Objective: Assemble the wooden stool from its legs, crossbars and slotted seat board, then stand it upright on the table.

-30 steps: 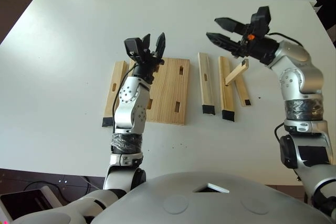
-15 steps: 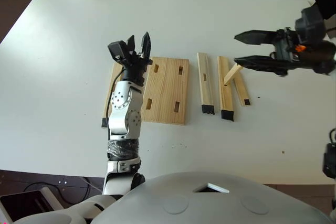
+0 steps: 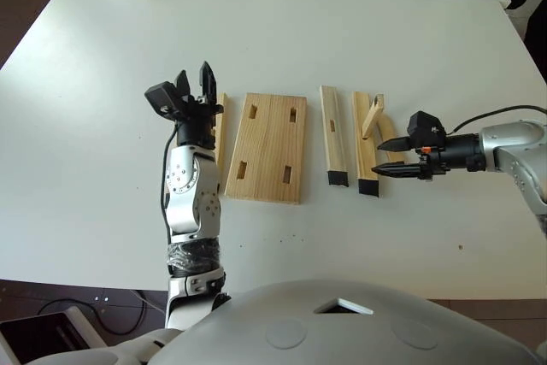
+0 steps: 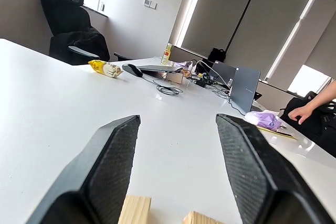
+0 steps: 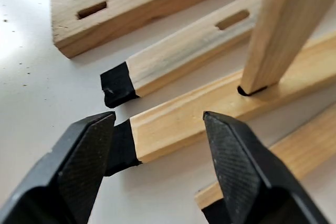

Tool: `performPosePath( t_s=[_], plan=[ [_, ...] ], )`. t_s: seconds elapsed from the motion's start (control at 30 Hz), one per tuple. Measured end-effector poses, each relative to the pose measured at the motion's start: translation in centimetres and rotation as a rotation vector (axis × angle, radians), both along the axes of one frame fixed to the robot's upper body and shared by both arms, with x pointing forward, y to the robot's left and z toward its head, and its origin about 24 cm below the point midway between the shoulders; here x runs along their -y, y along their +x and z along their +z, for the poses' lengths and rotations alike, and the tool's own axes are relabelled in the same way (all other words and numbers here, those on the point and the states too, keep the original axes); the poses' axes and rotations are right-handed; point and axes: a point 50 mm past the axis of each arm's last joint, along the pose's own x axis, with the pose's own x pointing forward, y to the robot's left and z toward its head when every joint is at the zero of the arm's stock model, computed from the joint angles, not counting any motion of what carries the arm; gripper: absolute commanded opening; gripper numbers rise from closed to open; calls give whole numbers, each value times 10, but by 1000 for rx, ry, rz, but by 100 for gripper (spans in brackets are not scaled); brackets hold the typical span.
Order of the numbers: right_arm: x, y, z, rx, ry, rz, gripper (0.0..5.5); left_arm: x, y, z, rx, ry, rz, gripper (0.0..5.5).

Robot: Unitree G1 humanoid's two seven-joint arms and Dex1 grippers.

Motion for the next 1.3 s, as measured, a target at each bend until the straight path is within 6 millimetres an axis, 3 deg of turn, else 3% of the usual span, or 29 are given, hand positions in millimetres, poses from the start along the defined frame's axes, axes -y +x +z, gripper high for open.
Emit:
performPosePath(
  t_s=[0.1,0.27,0.47,0.7,0.83,1.1,1.3],
  plan=[
    [0,-1,-3,-29,-53,-110,309,0,-8,-8,-35,3,13,268],
    [-7,0,-7,-37,-84,-299,309,1,-8,-5,-23,3,19,268],
    [-27,-6,-10,-94,-46,-456,309,2,-9,-2,-16,5,15,268],
    [-33,-11,-10,-110,-71,-611,410,4,-11,-4,-45,5,-5,268],
    [-38,-14,-16,-112,-65,-697,414,5,-11,-4,-58,3,-22,268],
    [-55,-19,-22,-110,-9,-770,414,11,-8,-4,-77,13,-81,268],
    [-56,-23,-26,-85,-94,-775,414,14,-3,2,-48,16,-98,268]
  ],
)
